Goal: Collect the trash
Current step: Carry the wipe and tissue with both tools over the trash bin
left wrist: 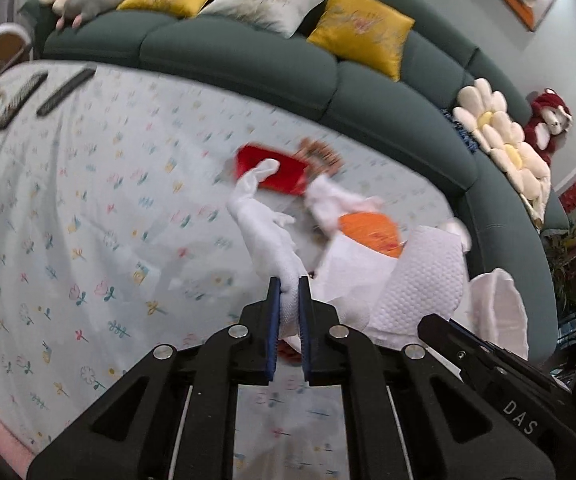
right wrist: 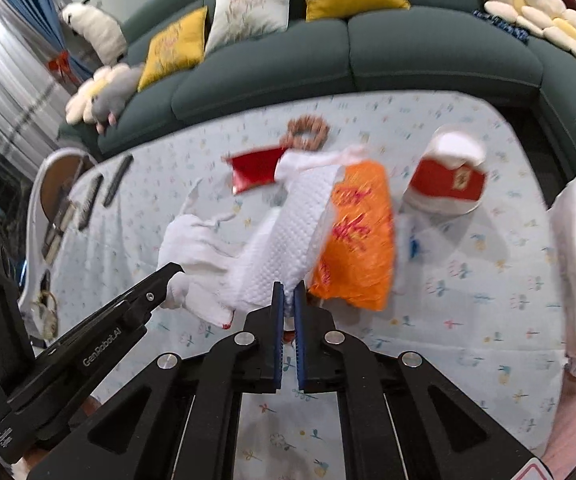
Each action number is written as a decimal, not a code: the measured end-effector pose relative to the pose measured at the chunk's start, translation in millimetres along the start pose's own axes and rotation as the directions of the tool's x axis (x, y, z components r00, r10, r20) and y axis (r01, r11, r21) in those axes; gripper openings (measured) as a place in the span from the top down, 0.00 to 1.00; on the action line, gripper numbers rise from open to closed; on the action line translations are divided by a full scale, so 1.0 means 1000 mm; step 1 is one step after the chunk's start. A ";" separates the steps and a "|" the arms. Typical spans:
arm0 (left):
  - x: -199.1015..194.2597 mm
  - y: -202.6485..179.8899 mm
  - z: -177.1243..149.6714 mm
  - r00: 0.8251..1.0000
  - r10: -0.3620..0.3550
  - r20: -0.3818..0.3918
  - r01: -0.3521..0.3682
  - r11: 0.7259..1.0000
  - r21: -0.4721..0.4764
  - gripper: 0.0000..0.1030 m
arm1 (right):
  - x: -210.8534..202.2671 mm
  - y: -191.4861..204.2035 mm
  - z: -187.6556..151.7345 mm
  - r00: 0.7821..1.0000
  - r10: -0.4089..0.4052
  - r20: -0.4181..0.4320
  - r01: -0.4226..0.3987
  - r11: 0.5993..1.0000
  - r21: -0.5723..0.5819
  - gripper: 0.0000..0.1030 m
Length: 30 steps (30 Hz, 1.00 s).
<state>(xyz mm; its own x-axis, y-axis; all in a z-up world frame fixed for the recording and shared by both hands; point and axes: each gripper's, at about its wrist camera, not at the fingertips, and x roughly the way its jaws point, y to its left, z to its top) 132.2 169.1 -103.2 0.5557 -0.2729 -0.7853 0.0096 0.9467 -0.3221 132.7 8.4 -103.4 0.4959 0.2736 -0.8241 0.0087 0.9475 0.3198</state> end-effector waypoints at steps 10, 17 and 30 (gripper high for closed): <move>-0.040 -0.093 0.006 0.994 -0.073 0.078 0.060 0.985 0.159 0.92 | -0.083 -0.048 0.009 0.985 0.001 0.170 -0.012 0.998 0.067 0.95; -0.041 -0.172 -0.007 0.989 -0.131 0.067 0.107 0.952 0.287 0.92 | -0.128 -0.104 0.005 0.966 -0.036 0.255 -0.003 0.989 0.151 0.95; -0.015 -0.300 -0.040 0.971 -0.236 -0.028 0.223 0.863 0.454 0.92 | -0.182 -0.231 -0.013 0.929 -0.189 0.318 0.072 0.936 0.346 0.95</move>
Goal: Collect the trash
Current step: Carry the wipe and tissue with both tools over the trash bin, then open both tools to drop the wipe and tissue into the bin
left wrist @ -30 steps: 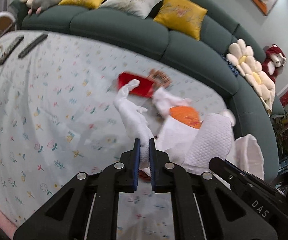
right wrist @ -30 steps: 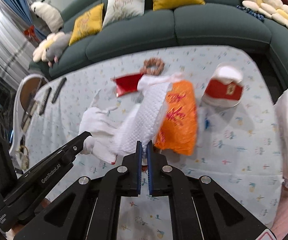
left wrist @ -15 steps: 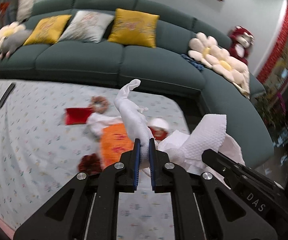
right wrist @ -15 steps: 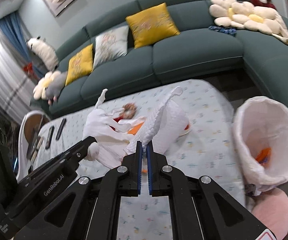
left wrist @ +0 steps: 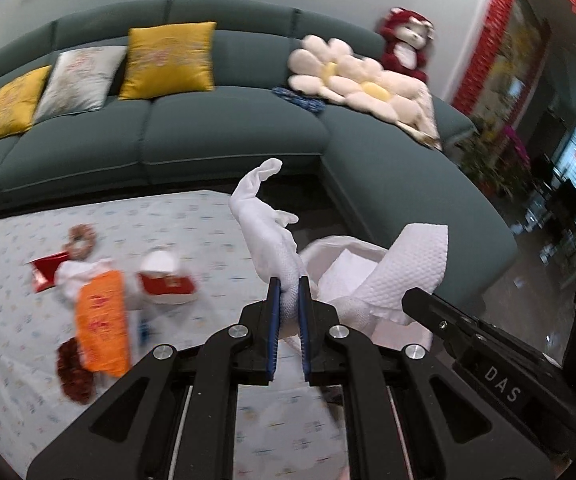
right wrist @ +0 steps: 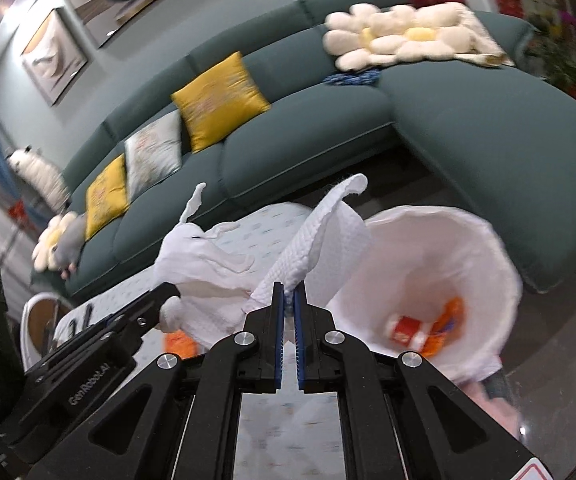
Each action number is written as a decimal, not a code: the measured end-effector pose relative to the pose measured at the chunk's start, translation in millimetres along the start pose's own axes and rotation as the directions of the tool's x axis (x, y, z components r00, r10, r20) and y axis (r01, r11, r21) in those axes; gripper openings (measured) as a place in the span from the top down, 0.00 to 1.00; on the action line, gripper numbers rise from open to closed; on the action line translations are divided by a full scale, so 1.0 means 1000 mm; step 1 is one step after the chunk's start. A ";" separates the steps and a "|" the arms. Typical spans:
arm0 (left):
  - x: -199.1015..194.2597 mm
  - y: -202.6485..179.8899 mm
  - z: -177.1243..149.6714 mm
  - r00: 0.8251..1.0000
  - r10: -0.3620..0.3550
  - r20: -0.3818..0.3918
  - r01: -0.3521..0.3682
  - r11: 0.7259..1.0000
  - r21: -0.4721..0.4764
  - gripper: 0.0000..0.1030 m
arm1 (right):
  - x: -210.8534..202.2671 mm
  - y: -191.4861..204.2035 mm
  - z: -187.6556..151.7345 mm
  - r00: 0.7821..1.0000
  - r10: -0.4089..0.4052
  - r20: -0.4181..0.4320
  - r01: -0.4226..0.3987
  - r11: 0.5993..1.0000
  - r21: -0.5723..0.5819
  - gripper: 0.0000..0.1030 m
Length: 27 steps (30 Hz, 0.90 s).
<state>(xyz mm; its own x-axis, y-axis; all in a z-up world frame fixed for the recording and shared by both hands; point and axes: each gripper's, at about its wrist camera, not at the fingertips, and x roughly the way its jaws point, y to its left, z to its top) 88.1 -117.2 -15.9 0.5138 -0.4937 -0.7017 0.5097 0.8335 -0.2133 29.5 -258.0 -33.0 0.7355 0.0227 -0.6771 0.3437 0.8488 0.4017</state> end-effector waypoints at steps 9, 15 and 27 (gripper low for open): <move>0.049 -0.062 0.004 0.993 -0.089 -0.079 0.095 0.992 0.077 0.92 | -0.008 -0.076 0.009 0.993 -0.117 0.012 0.116 0.991 0.065 0.95; 0.073 -0.082 0.005 0.986 -0.124 -0.111 0.134 0.987 0.086 0.91 | 0.000 -0.100 0.011 0.990 -0.144 -0.009 0.144 0.985 0.093 0.95; 0.079 -0.055 0.005 0.994 -0.049 -0.102 0.048 0.999 -0.007 0.50 | 0.021 -0.097 0.013 0.987 -0.157 -0.039 0.159 0.984 0.078 0.86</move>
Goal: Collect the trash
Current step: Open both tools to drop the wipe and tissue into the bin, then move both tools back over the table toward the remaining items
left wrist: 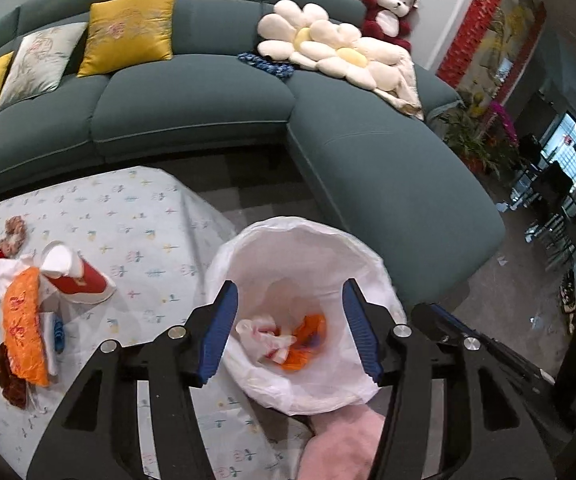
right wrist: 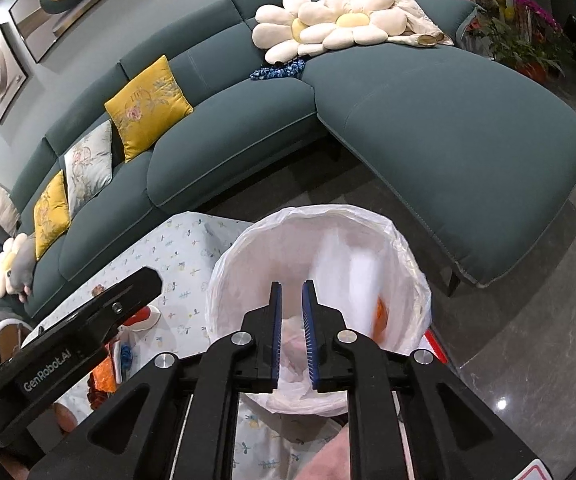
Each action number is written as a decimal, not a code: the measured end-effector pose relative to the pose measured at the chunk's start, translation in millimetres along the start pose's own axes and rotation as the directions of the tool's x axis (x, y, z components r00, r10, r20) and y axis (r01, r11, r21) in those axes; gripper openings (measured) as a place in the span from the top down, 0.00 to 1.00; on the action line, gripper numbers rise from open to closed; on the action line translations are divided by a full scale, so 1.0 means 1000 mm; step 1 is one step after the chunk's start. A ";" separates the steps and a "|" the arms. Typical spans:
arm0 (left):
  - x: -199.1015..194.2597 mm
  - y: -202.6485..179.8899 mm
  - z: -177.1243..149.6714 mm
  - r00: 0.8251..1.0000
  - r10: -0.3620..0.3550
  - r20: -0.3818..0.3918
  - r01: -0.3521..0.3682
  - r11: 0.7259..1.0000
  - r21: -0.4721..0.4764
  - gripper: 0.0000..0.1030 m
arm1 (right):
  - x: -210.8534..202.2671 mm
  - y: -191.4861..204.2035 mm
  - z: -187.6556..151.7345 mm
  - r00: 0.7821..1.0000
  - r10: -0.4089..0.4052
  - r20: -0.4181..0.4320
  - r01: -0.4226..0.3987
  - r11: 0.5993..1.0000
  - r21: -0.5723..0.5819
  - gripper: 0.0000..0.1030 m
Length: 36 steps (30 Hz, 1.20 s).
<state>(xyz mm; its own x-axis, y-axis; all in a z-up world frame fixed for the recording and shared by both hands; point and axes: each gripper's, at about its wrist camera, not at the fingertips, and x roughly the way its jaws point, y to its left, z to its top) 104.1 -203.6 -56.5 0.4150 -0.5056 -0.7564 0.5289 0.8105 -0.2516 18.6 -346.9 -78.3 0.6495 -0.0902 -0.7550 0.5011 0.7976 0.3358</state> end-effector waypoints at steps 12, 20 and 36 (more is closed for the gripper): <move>-0.022 0.039 -0.009 0.998 0.059 0.027 -0.057 0.996 -0.073 0.50 | -0.001 0.030 -0.012 1.000 0.007 -0.009 -0.008 0.999 -0.045 0.68; -0.038 0.080 -0.024 0.994 0.107 0.028 -0.101 0.983 -0.152 0.50 | -0.002 0.064 -0.026 0.999 0.023 -0.026 -0.025 0.995 -0.099 0.62; -0.070 0.145 -0.047 0.979 0.201 0.038 -0.184 0.949 -0.256 0.49 | -0.002 0.126 -0.051 0.997 0.048 -0.055 -0.059 0.977 -0.204 0.51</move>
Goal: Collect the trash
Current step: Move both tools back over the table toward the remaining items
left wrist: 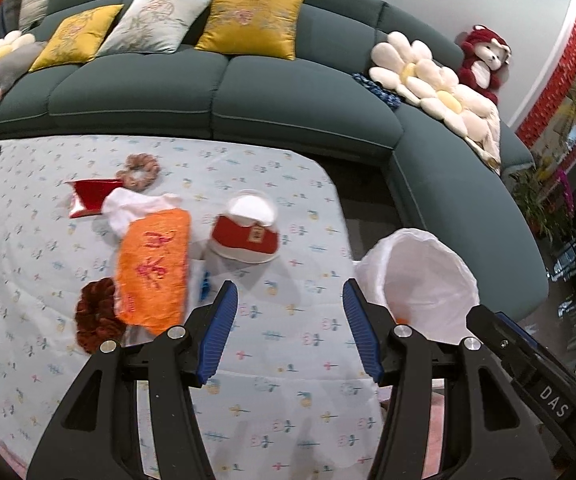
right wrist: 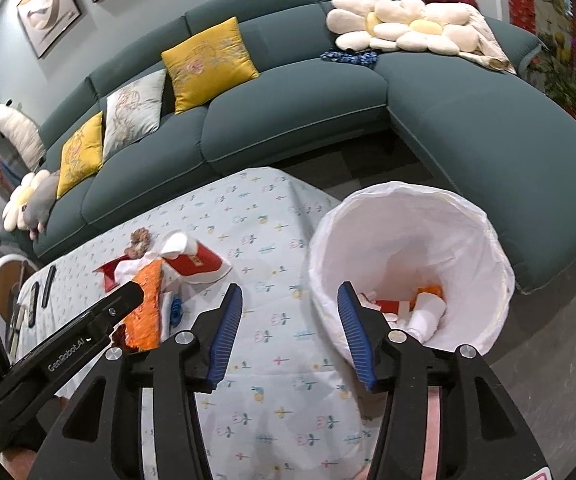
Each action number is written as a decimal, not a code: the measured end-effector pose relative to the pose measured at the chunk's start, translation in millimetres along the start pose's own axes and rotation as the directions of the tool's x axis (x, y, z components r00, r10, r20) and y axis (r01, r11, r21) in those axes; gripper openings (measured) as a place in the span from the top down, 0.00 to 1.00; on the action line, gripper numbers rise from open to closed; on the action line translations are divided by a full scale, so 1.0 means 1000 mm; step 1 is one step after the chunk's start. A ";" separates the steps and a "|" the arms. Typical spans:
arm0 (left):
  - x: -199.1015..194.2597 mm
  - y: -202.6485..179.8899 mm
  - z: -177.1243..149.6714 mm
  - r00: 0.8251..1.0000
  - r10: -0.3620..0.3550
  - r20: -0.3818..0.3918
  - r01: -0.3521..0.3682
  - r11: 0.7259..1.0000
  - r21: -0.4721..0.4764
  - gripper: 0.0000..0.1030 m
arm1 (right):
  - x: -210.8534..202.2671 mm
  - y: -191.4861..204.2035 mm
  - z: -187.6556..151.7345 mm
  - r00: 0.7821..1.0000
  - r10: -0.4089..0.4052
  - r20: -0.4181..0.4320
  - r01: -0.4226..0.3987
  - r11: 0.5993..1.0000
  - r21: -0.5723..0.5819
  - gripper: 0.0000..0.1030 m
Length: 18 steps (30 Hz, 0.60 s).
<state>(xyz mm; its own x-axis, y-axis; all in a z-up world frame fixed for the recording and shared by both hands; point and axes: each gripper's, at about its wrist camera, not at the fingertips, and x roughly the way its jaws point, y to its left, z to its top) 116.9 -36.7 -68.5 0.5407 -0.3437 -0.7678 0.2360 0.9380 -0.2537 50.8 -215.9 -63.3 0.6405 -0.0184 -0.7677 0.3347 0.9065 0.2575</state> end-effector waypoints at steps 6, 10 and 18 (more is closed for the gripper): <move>-0.007 0.035 -0.008 0.999 0.048 0.007 -0.048 0.998 -0.037 0.41 | 0.006 0.028 -0.007 1.000 0.016 -0.020 -0.017 0.998 -0.052 0.50; -0.007 0.066 -0.016 0.997 0.077 -0.014 -0.078 0.993 -0.090 0.41 | 0.013 0.048 -0.014 0.999 0.028 -0.041 -0.032 0.996 -0.082 0.49; -0.001 0.126 -0.036 0.989 0.125 -0.077 -0.137 0.977 -0.167 0.40 | 0.032 0.088 -0.027 0.994 0.047 -0.096 -0.060 0.988 -0.143 0.49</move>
<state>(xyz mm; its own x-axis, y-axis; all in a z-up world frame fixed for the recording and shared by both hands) 116.7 83.8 -120.9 0.5019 -0.2190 -0.8368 0.0221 0.9703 -0.2407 81.6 -125.5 -81.5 0.5865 0.0644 -0.8074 0.1933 0.9569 0.2168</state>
